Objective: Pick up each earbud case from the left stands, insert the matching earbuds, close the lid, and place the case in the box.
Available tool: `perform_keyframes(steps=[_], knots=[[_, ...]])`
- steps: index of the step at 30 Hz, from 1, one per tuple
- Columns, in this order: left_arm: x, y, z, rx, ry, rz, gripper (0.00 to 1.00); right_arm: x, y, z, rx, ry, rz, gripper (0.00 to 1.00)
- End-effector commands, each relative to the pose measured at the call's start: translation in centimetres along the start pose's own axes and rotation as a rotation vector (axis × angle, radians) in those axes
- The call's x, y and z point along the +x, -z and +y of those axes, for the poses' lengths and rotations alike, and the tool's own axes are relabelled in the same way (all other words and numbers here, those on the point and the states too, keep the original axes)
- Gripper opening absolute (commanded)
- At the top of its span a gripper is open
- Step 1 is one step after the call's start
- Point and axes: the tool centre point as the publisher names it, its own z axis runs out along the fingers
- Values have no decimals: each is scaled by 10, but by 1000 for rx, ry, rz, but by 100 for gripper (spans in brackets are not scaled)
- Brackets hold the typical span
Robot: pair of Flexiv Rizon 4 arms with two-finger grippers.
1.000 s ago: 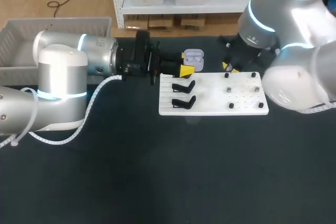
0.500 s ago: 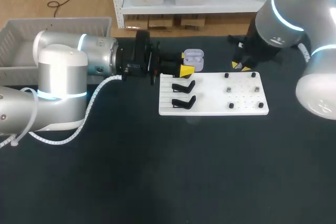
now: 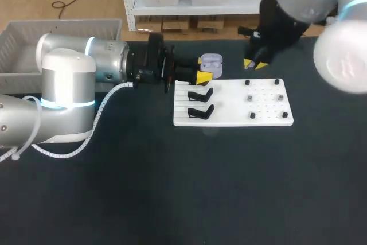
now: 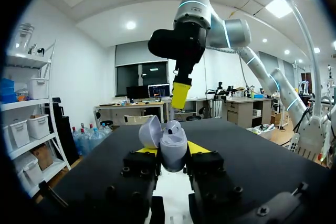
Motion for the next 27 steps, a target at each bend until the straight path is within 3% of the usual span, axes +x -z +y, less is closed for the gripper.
perform_keyframes(steps=[1,15,18,20,27], knots=[[0,0,-1,-3,0,0,0,-3,2,11,-12,20,165,0],[0,0,-1,-3,0,0,0,3,4,54,13,110,190,0],[0,0,-1,-3,0,0,0,3,4,60,18,121,169,0],[0,0,-1,-3,0,0,0,2,3,63,42,121,98,0],[0,0,-1,-3,0,0,0,-1,-2,68,14,124,48,0]])
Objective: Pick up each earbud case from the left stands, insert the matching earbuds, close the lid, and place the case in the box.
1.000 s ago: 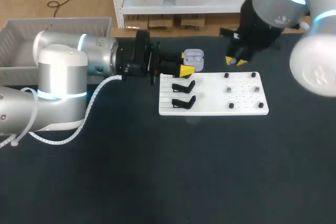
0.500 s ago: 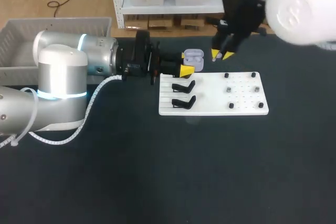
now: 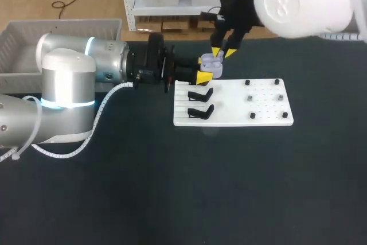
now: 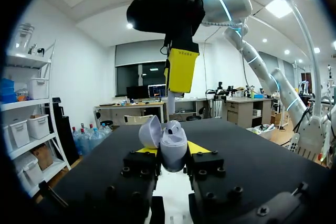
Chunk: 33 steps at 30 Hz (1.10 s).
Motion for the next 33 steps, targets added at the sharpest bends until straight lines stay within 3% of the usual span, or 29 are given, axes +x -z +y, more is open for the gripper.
perform_keyframes(steps=[1,33], knots=[[0,0,-1,-3,0,0,0,7,-2,-1,-10,-2,-61,0],[0,0,-1,-3,0,0,0,-5,-18,17,16,120,-41,0]])
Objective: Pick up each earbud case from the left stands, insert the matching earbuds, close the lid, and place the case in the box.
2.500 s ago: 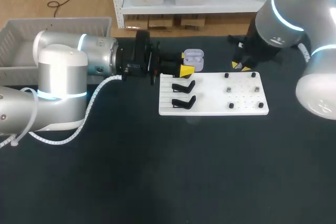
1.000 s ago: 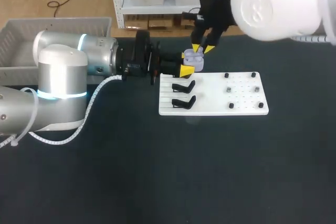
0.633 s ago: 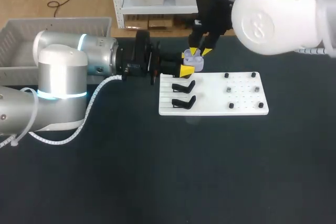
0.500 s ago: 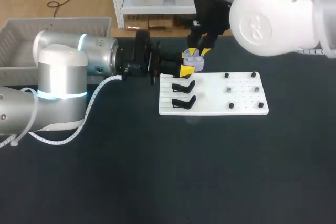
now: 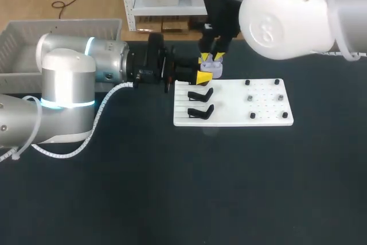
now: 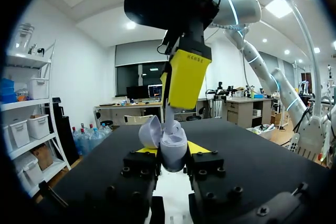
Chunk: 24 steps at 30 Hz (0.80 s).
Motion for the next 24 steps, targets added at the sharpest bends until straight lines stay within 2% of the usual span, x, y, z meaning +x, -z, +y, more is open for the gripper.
perform_keyframes(steps=[1,24], knots=[[0,0,-1,-3,0,0,0,-2,-1,0,-1,0,2,0],[0,0,-1,-3,0,0,0,2,-5,-3,6,-14,17,0]])
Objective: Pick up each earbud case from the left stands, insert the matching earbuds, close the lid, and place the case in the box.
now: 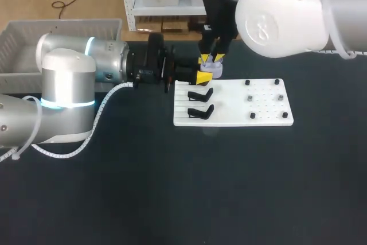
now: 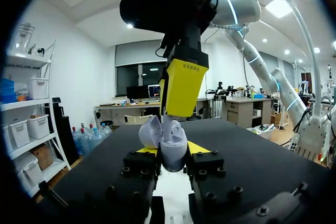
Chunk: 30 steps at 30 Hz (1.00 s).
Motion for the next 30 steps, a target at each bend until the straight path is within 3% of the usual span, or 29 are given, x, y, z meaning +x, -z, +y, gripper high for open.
perform_keyframes(steps=[1,30], knots=[[0,0,-1,-3,-1,0,0,2,0,1,-1,1,0,0],[0,0,-1,-3,-1,0,0,-3,-10,3,8,12,13,0]])
